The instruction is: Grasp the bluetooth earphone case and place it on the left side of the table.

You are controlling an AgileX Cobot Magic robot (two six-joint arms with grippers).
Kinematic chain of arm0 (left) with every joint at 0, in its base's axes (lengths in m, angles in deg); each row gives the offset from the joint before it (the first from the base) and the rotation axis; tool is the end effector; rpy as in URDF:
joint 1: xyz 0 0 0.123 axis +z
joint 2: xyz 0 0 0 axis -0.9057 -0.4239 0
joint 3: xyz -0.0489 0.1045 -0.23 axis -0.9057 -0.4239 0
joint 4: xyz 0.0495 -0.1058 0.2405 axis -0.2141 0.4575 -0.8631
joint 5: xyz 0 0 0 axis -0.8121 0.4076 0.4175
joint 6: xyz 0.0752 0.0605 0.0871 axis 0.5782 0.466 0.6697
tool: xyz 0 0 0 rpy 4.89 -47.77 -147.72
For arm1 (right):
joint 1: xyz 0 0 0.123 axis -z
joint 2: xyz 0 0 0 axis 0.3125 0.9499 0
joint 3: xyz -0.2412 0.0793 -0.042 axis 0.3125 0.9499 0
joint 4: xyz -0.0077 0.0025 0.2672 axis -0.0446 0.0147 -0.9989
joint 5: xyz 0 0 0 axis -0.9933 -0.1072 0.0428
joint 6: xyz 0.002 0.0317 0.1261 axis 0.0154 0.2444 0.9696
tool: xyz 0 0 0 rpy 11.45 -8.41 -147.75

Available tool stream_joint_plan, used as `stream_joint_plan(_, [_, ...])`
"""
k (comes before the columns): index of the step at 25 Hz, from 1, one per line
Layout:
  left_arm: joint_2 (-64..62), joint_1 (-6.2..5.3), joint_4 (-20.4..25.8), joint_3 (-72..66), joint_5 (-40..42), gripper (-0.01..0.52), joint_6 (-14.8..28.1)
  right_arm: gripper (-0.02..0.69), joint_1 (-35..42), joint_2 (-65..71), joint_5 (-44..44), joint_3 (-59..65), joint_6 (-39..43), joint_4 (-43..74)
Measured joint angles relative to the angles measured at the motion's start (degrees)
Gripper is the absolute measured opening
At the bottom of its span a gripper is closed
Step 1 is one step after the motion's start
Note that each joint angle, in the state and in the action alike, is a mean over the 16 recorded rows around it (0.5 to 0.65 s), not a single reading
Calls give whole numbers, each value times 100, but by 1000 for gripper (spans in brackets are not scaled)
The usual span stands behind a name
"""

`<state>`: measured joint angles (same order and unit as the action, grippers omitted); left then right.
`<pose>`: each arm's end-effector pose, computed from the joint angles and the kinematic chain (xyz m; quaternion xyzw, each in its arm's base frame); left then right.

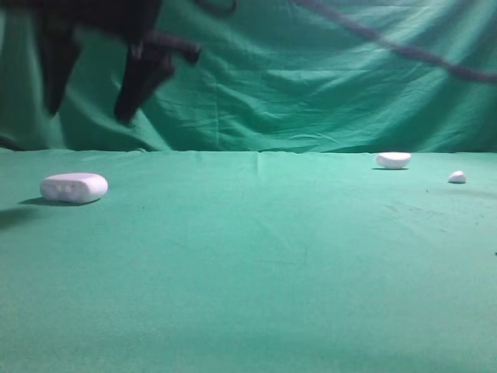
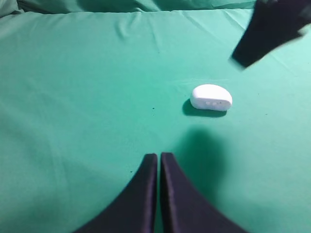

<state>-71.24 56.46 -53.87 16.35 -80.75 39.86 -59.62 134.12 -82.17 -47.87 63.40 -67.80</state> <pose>0.1328 -0.0212 0.1668 0.0583 0.7923 -0.0521 0.6051 0.3462 0.3112 0.2413 -0.3422 0.9162 0.0906 0.1876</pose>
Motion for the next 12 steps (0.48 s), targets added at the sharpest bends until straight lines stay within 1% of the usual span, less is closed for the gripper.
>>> stream_joint_plan(2, [0,0,0,0,0,0,0,28,201,-258,-182,91,65,45])
stream_joint_plan(4, [0,0,0,0,0,0,0,7,408,-540,-307,257,110,80])
stream_joint_plan(9, [0,0,0,0,0,0,0,0,840,-1354,-376,959,143,124])
stream_joint_plan(12, [0,0,0,0,0,0,0,0,1007,-1981,-231,1661,144,134])
